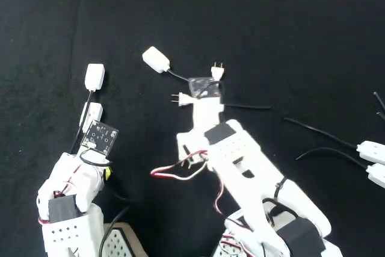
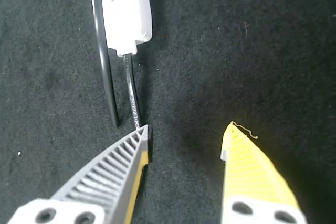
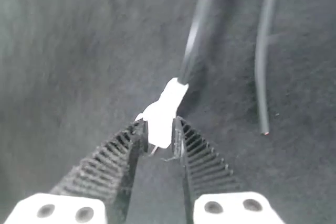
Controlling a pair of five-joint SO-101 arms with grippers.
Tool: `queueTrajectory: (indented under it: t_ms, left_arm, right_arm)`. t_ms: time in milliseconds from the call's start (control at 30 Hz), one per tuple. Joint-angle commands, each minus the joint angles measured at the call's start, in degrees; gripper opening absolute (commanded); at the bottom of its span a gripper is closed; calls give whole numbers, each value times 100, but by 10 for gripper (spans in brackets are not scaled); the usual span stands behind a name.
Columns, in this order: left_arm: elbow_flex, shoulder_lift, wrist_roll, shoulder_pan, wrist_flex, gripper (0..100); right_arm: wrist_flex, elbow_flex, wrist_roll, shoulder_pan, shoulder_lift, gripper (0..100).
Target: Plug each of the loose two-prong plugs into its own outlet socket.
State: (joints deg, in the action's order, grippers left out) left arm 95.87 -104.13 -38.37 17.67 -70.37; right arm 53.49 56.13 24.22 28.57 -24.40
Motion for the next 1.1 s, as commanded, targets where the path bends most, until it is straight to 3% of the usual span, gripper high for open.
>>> queueTrajectory:
  t_ms: [0, 367, 833, 1000, 1067]
  left_arm:
    - [-4, -26, -35, 57, -26, 232]
    - [-4, -26, -35, 57, -26, 232]
    - [4, -26, -18, 57, -18, 232]
    - [4, -26, -9, 57, -18, 232]
    - [4, -26, -9, 48, -18, 232]
  right_arm:
    - [-185, -277, 141, -220, 312, 79]
    - [-158, -1156, 273, -123, 2070, 79]
    - [53, -1262, 281, 264, 2299, 80]
    - [53, -1226, 281, 281, 2308, 204]
    - [53, -1226, 281, 352, 2308, 212]
